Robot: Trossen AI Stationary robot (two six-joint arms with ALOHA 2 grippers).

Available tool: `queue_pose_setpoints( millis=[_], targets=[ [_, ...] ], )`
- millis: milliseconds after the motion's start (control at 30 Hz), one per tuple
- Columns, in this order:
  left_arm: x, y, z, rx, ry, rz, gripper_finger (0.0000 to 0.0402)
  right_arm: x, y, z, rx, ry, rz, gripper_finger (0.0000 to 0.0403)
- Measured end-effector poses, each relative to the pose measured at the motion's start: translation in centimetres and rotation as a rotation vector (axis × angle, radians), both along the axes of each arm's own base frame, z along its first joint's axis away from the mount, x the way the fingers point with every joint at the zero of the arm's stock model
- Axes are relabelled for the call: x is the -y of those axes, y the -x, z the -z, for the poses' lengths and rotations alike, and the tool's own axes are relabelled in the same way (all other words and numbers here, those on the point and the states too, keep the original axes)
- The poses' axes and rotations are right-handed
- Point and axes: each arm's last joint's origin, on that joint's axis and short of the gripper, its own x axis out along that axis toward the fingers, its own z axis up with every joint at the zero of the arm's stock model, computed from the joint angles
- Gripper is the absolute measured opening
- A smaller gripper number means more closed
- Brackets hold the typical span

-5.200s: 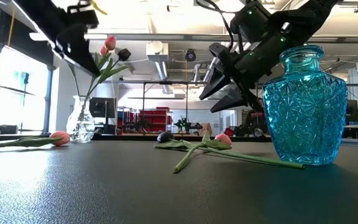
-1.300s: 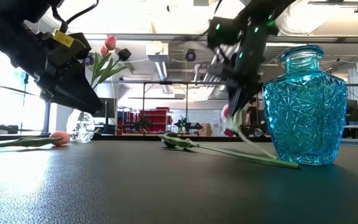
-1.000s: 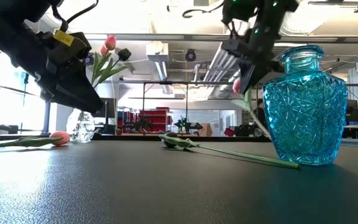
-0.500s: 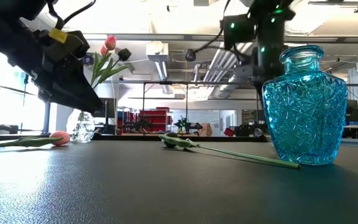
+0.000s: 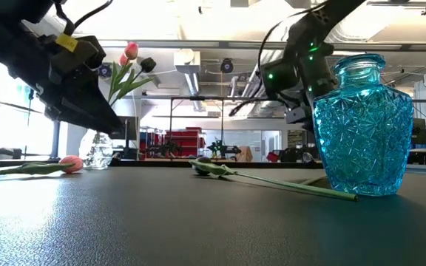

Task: Sort flowers into vase by color
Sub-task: Put the right pink flower into the blue vase

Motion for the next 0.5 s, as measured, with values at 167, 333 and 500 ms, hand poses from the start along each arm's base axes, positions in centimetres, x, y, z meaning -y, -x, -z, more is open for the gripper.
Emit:
queue_pose_setpoints(
  millis=[167, 333, 500],
  targets=[
    [0.6, 0.3, 0.0, 0.008, 0.007, 0.01, 0.0175, -0.4, 1.3, 1.5, -0.031, -0.065, 0.028, 0.015],
    [0.6, 0.2, -0.1, 0.035, 0.007, -0.021, 0.0175, -1.0, 3.4, 4.3, -0.052, -0.078, 0.122, 0.0116],
    [0.6, 0.1, -0.2, 0.052, 0.017, -0.021, 0.0175, -1.1, 4.2, 5.3, -0.011, -0.109, 0.168, 0.0108]
  ],
)
